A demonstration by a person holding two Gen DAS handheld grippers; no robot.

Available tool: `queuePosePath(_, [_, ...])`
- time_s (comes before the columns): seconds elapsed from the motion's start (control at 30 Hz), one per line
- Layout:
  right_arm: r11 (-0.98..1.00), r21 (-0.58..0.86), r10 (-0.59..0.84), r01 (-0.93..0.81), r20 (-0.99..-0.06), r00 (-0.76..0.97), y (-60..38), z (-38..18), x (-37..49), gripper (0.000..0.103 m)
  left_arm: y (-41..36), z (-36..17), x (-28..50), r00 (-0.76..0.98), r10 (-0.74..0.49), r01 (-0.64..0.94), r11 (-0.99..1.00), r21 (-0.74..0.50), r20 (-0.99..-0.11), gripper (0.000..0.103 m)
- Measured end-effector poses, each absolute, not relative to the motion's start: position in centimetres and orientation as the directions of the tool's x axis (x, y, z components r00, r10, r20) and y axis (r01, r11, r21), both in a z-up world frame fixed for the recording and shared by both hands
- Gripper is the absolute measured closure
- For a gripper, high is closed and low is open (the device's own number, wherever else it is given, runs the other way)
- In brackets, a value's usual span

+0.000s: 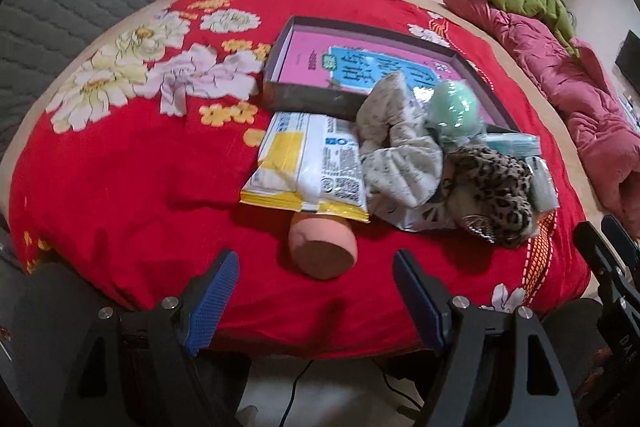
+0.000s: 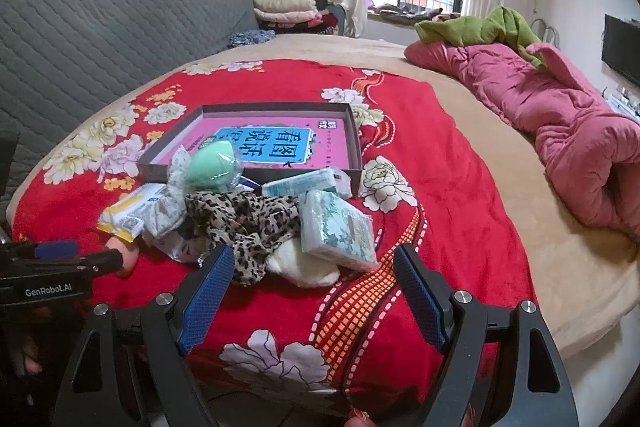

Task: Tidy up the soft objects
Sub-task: 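Grasp the pink makeup sponge with the left gripper while the right gripper grasps a tissue pack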

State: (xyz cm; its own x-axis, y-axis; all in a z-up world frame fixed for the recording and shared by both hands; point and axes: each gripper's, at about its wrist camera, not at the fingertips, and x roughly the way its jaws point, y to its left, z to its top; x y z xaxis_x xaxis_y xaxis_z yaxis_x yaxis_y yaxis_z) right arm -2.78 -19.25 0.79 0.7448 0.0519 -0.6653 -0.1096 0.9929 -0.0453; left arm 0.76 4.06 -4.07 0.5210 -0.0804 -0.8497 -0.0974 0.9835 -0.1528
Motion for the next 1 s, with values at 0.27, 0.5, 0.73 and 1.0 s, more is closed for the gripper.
queuePosePath(0.27, [0.994, -0.039, 0.047, -0.099, -0.676, 0.736, -19.9, 0.0, -1.9, 0.021, 4.5, -5.9, 1.6, 0.492, -0.092, -0.12, 0.978, -0.172, -0.866, 0.026])
queuePosePath(0.5, [0.995, -0.033, 0.044, -0.094, -0.698, 0.714, -20.6, -1.1, -0.6, 0.021, 4.4, -6.4, 2.4, 0.481, -0.116, -0.119, 0.973, -0.197, -0.869, 0.039])
queuePosePath(0.73, [0.993, -0.084, 0.003, -0.088, -0.709, 0.705, -20.4, -2.6, 1.4, 0.021, 4.1, -6.4, 3.0, 0.495, -0.13, -0.095, 0.975, -0.202, -0.859, 0.059])
queuePosePath(1.0, [0.981, -0.178, -0.069, -0.076, -0.691, 0.72, -20.2, -3.8, 3.3, 0.021, 4.3, -6.7, 3.3, 0.492, -0.153, -0.096, 0.969, -0.228, -0.857, 0.063])
